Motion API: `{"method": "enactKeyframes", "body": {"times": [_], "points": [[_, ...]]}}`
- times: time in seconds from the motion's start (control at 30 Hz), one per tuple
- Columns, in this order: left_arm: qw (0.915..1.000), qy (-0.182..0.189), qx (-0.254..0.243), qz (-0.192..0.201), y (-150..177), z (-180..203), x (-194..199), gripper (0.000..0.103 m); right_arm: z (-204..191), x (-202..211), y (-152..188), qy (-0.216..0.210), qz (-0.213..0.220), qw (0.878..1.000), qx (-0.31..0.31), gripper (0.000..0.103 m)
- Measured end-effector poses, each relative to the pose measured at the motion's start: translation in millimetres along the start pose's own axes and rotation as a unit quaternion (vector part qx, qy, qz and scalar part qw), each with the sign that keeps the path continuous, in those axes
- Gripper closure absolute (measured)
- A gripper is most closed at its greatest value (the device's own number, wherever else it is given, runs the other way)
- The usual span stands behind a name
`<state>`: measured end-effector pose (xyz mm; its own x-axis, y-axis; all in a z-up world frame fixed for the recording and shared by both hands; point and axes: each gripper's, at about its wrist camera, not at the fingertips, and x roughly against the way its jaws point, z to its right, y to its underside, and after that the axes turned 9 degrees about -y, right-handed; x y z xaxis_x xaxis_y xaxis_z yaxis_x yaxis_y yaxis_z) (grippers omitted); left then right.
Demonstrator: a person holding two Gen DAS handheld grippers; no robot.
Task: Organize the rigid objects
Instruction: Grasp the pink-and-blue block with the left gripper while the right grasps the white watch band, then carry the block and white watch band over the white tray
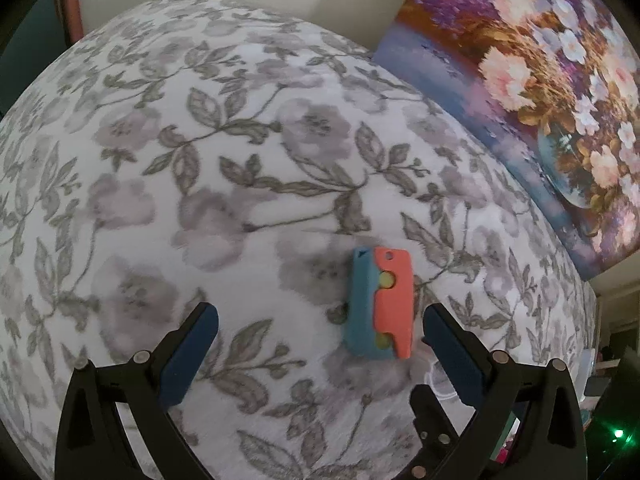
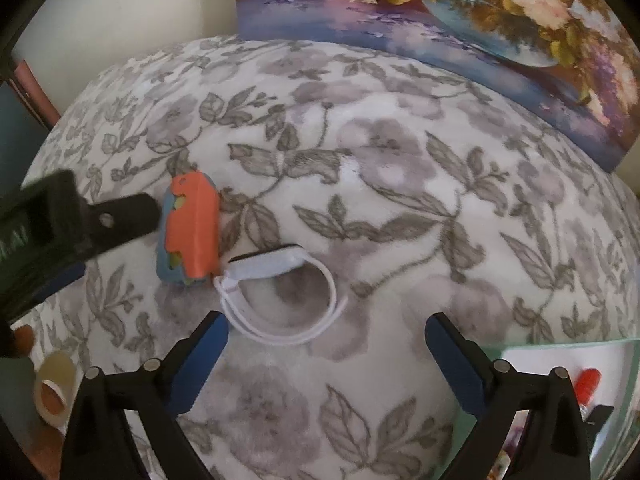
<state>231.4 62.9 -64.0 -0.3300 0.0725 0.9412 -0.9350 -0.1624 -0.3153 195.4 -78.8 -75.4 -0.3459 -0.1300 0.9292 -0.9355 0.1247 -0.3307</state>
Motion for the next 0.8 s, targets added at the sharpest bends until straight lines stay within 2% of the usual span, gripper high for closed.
{"method": "enactKeyframes", "body": {"times": [0.1,0.27,0.37,0.43,0.5,0.53,0.6,0.7,0.8], "points": [[0.9999,0.004,-0.01,0.001,-1,7,-6,0.001,1,-3,-5,-0.007,0.006,1.0,0.005,0.008],[0.9996,0.004,-0.026,0.011,-4,17,-10,0.003,5,-4,-10,-0.038,0.014,0.999,-0.006,0.027],[0.9993,-0.003,-0.036,0.007,-3,23,-17,0.014,9,-4,-11,-0.06,0.015,0.998,-0.014,0.037],[0.999,-0.009,-0.043,0.002,-2,27,-22,0.025,14,-3,-11,-0.078,0.015,0.997,-0.021,0.044],[0.9985,-0.009,-0.053,0.006,0,31,-23,0.032,18,-3,-12,-0.079,0.014,0.996,-0.03,0.044],[0.9983,-0.003,-0.058,0.008,0,33,-22,0.045,20,-2,-12,-0.08,0.014,0.996,-0.034,0.044],[0.9979,0.026,-0.06,0.004,2,36,-20,0.061,22,0,-7,-0.08,0.014,0.996,-0.042,0.044],[0.997,0.009,-0.076,0.011,9,42,-19,0.061,24,6,3,-0.074,0.013,0.996,-0.046,0.044],[0.9972,0.009,-0.075,0.002,15,40,-15,0.062,29,13,13,-0.068,0.009,0.996,-0.051,0.044]]}}
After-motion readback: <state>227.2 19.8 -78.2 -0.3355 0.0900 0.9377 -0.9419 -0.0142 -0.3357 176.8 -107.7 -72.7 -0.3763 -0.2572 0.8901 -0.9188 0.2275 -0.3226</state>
